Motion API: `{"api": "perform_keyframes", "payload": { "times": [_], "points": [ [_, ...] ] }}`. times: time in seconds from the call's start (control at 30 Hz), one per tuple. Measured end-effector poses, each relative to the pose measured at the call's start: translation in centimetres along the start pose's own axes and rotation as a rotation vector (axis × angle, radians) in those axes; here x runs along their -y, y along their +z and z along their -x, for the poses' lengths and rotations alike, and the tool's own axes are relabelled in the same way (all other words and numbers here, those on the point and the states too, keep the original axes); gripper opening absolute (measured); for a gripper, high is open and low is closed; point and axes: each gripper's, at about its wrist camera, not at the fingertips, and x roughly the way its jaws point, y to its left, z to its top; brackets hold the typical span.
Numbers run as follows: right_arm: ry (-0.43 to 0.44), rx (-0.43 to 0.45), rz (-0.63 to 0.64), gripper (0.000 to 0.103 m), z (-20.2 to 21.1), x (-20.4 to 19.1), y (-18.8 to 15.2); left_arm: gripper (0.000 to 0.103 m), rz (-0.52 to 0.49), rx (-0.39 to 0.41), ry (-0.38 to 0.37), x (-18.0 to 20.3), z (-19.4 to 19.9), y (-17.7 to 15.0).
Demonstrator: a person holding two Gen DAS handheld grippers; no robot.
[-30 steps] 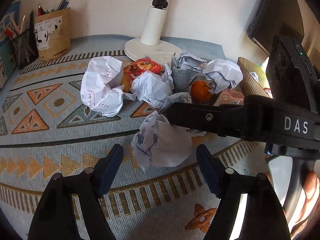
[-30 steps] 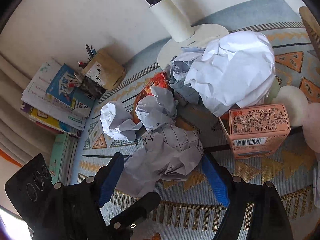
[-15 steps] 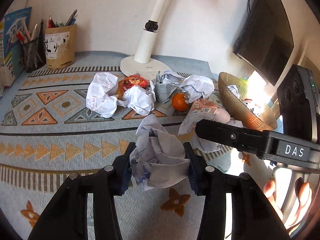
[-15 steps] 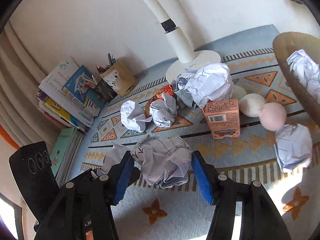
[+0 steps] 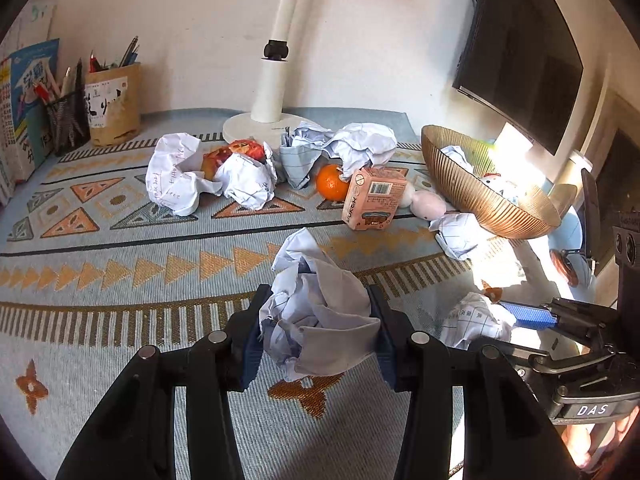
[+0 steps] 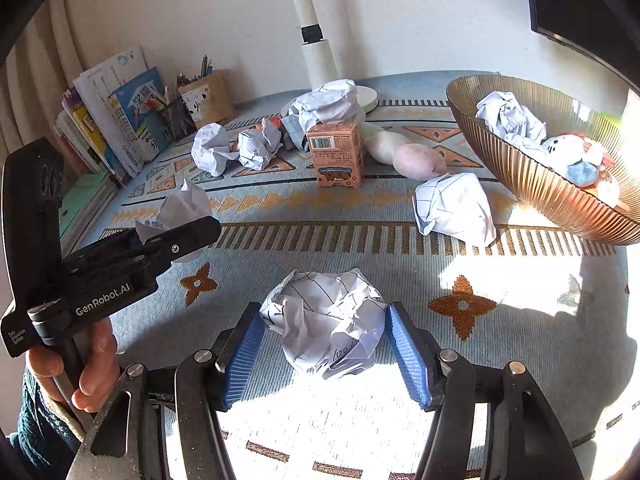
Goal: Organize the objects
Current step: 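Grasp a paper ball with the left gripper while the right grasps another paper ball, then carry both paper balls over the brown glass bowl with both grippers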
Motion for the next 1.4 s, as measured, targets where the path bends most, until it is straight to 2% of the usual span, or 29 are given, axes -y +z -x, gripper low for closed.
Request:
{"api": "perform_keyframes", "payload": {
  "times": [0.07,0.27,0.47,0.5,0.57,0.67,0.77,0.8,0.9,1.03,1.13,1.23,1.3,1.4],
  "points": [
    [0.009,0.011,-0.011,0.073,0.2,0.2,-0.5,0.044,0.012,-0.016,0.005,-0.3,-0.3,0.0],
    [0.029,0.008,-0.018,0.073,0.0,-0.3,-1.1,0.044,0.020,-0.017,-0.007,-0.3,-0.3,-0.1],
    [-0.003,0.019,-0.071,0.073,-1.2,0.0,-0.2,0.044,0.028,-0.017,-0.008,-0.4,-0.3,-0.1],
    [-0.006,0.017,-0.081,0.072,-1.4,0.1,-0.1,0.044,0.028,-0.018,-0.007,-0.5,-0.3,-0.1],
    [-0.003,0.020,-0.090,0.061,-1.7,0.3,0.0,0.044,0.026,-0.019,-0.007,-0.4,-0.3,-0.1],
    [0.010,0.036,-0.083,0.059,-1.3,0.2,-0.1,0.044,0.020,-0.022,-0.004,-0.3,-0.4,-0.1],
    [-0.016,0.075,-0.064,0.058,0.4,0.4,-0.1,0.044,-0.007,-0.022,0.018,0.4,-0.3,-0.1],
    [-0.023,0.098,-0.066,0.058,1.5,0.6,0.1,0.044,-0.020,-0.027,0.022,1.0,-0.2,-0.1],
    [-0.057,0.206,-0.078,0.058,6.1,2.5,1.9,0.044,-0.065,-0.009,-0.038,4.0,0.8,1.2],
    [-0.164,0.400,-0.140,0.059,13.2,6.1,5.4,0.044,-0.159,0.089,-0.120,10.2,2.4,5.9],
    [-0.249,0.510,-0.239,0.059,17.0,9.6,7.6,0.044,-0.200,0.113,-0.189,14.4,1.5,9.8],
    [-0.312,0.525,-0.330,0.059,17.8,13.3,9.3,0.044,-0.224,0.109,-0.206,17.7,-1.0,12.5],
    [-0.315,0.466,-0.384,0.059,16.4,16.0,9.9,0.044,-0.223,0.078,-0.229,19.1,-3.4,13.5],
    [-0.305,0.348,-0.469,0.059,13.0,19.4,9.4,0.044,-0.196,0.020,-0.224,20.1,-7.5,13.4]
  ]
}}
